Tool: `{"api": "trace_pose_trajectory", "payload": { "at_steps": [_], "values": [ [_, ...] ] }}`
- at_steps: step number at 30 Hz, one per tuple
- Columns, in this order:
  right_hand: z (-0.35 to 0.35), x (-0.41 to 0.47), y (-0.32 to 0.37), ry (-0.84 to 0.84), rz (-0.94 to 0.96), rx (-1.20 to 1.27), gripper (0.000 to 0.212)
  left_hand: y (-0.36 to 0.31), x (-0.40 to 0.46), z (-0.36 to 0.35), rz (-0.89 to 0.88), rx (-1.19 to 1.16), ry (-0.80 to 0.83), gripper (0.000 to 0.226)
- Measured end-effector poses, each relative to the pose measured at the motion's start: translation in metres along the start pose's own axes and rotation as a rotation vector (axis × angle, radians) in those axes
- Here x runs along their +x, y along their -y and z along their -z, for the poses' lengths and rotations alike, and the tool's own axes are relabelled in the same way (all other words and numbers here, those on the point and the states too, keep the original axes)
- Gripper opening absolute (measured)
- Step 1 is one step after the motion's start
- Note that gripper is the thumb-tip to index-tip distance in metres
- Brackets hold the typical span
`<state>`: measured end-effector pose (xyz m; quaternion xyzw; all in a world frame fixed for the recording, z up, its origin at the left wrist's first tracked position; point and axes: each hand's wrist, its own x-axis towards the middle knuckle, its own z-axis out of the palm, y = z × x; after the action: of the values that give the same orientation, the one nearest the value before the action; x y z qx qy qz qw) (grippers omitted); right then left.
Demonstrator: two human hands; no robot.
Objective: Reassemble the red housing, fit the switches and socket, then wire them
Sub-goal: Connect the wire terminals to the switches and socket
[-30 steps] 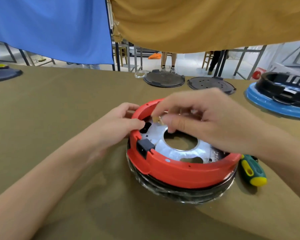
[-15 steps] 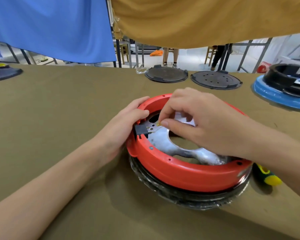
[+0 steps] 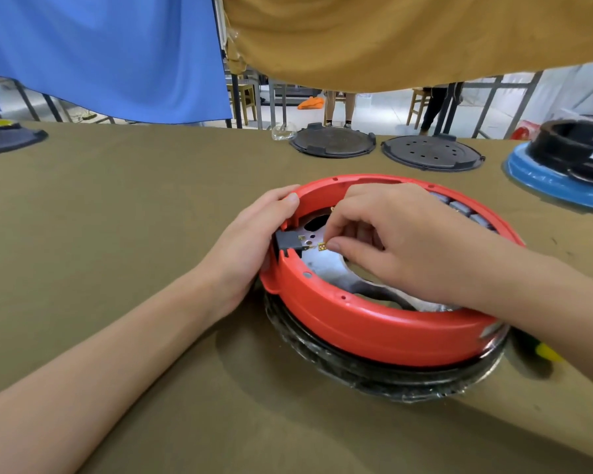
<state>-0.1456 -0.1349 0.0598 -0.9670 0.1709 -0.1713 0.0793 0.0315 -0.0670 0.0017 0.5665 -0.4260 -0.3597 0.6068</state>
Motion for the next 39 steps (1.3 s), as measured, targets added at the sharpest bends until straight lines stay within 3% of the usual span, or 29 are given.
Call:
{"api": "trace_pose_trajectory", "payload": {
  "at_steps": [6, 11, 16, 39],
  "values": [
    [0.004, 0.005, 0.005, 0.013, 0.04, -0.059, 0.011, 0.002, 0.0, -0.001, -0.013, 0.007, 0.006, 0.03],
    [0.009, 0.004, 0.004, -0.097, 0.096, -0.059, 0.01, 0.003, 0.0, -0.004, -0.023, -0.024, 0.022, 0.031],
    [0.004, 0.003, 0.005, 0.017, 0.098, -0.051, 0.012, 0.002, -0.001, -0.005, -0.031, -0.016, 0.024, 0.031],
    [-0.003, 0.006, 0.001, 0.009, 0.038, 0.014, 0.012, 0.001, -0.004, -0.01, -0.017, 0.062, -0.084, 0.035]
  ]
}}
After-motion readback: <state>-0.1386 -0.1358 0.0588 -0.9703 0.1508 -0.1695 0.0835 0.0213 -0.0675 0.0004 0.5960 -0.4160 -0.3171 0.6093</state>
